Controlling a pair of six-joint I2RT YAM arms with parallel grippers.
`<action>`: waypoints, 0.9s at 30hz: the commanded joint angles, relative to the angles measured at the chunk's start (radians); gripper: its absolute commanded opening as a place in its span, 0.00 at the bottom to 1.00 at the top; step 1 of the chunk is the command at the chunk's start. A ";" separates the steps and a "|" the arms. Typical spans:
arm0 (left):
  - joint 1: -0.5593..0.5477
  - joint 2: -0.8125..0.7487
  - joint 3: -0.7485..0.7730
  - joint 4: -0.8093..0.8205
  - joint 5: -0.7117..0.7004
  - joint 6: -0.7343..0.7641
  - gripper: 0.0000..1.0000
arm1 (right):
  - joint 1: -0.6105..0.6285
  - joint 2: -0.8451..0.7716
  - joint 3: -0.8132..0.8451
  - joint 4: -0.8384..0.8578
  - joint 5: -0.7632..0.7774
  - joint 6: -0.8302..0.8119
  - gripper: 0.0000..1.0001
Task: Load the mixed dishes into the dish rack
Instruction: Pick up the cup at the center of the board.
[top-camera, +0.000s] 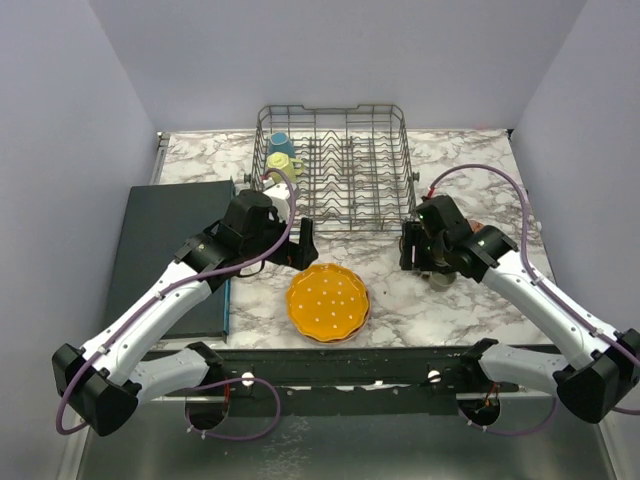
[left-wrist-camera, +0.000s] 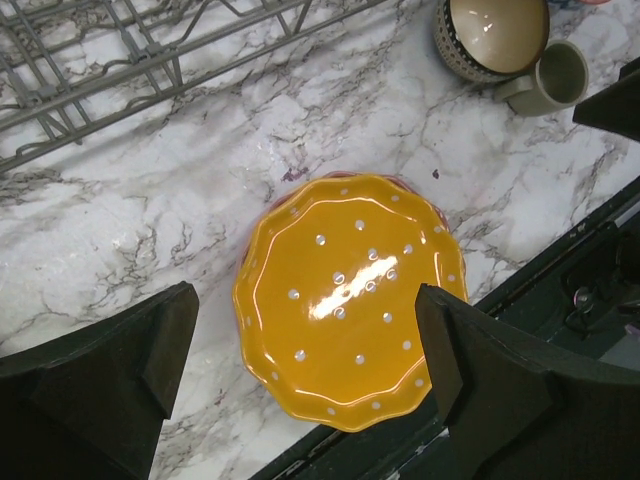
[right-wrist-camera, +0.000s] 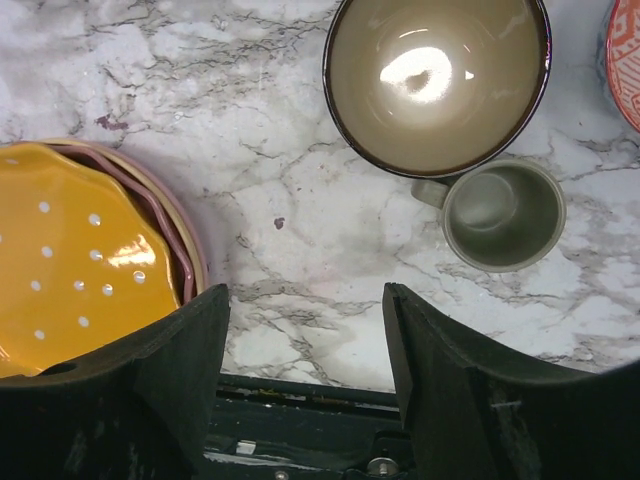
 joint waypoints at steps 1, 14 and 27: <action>-0.006 -0.040 -0.072 0.079 0.020 0.005 0.99 | -0.029 0.044 0.029 0.054 0.004 -0.041 0.69; -0.005 -0.159 -0.191 0.141 -0.061 -0.008 0.99 | -0.110 0.201 0.062 0.127 -0.011 -0.108 0.67; -0.005 -0.159 -0.201 0.131 -0.068 -0.011 0.99 | -0.124 0.349 0.099 0.200 -0.084 -0.133 0.61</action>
